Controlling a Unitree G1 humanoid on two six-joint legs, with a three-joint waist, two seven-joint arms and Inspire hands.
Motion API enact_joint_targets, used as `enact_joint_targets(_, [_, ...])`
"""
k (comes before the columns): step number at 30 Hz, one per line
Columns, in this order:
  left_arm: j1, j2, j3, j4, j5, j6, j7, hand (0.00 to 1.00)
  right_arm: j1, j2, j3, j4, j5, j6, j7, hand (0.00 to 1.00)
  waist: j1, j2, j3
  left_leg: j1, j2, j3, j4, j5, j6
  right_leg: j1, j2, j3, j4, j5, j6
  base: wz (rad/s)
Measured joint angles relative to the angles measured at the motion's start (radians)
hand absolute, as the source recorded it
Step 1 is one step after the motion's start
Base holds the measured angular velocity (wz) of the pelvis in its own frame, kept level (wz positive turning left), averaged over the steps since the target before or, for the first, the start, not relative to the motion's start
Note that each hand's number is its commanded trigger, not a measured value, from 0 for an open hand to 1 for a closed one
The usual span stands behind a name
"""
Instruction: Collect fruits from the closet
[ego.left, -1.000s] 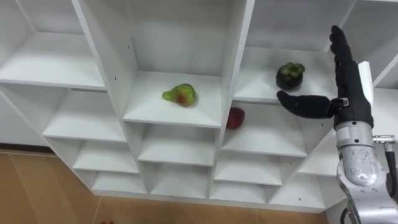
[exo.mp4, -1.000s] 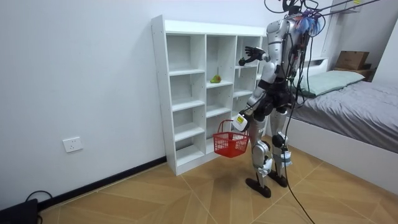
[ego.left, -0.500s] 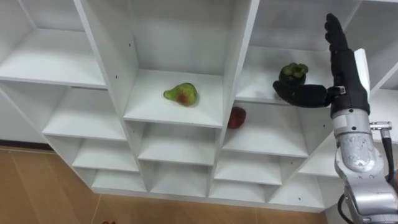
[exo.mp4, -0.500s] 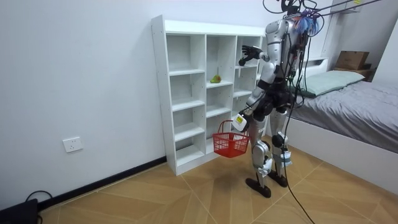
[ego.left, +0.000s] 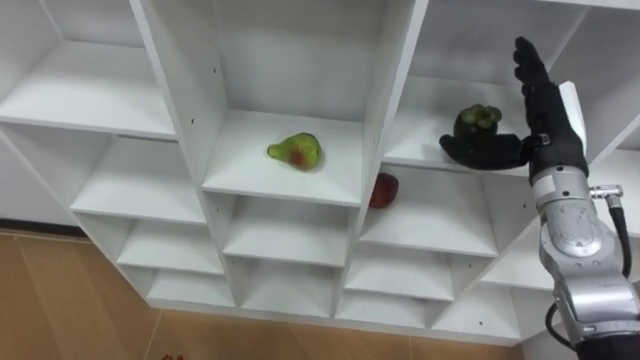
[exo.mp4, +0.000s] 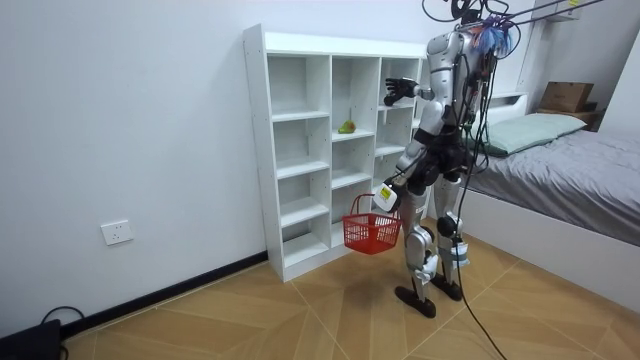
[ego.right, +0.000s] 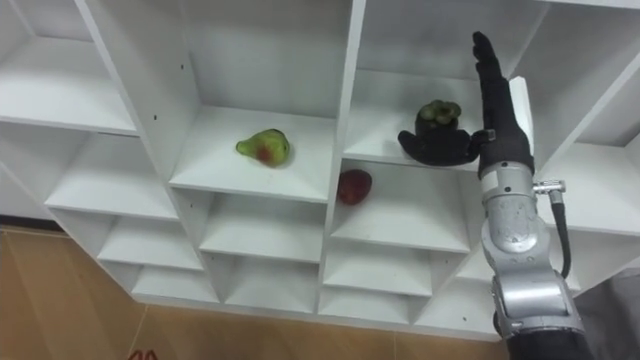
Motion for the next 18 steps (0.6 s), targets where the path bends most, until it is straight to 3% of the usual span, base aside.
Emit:
enact_joint_targets(4, [-0.002,0.000,-0.002,-0.005,-0.002,0.007,-0.001,1.00,-0.001,-0.012,0.001,0.006,-0.001,0.013,0.000,0.00,0.008,0.000,0.0003,-0.001,0.000,-0.008,0.001,0.001,0.002,0.003,-0.003,-0.011,0.000,0.000,0.000,0.06])
enact_joint_targets(8, [-0.002,0.000,-0.003,-0.005,-0.003,0.007,-0.001,1.00,-0.032,-0.012,0.004,0.100,0.013,0.013,0.019,0.00,0.010,0.000,0.0068,-0.001,0.000,-0.012,0.002,0.001,0.003,0.010,-0.003,-0.013,0.000,0.000,0.000,0.02])
enact_joint_targets(18, [-0.001,0.001,-0.004,0.000,-0.005,0.007,-0.001,1.00,-0.040,-0.014,0.011,0.139,0.073,0.014,0.067,0.00,0.011,0.000,0.0075,0.006,0.000,-0.012,0.001,0.002,0.002,0.016,-0.002,-0.012,0.000,0.000,0.000,0.00])
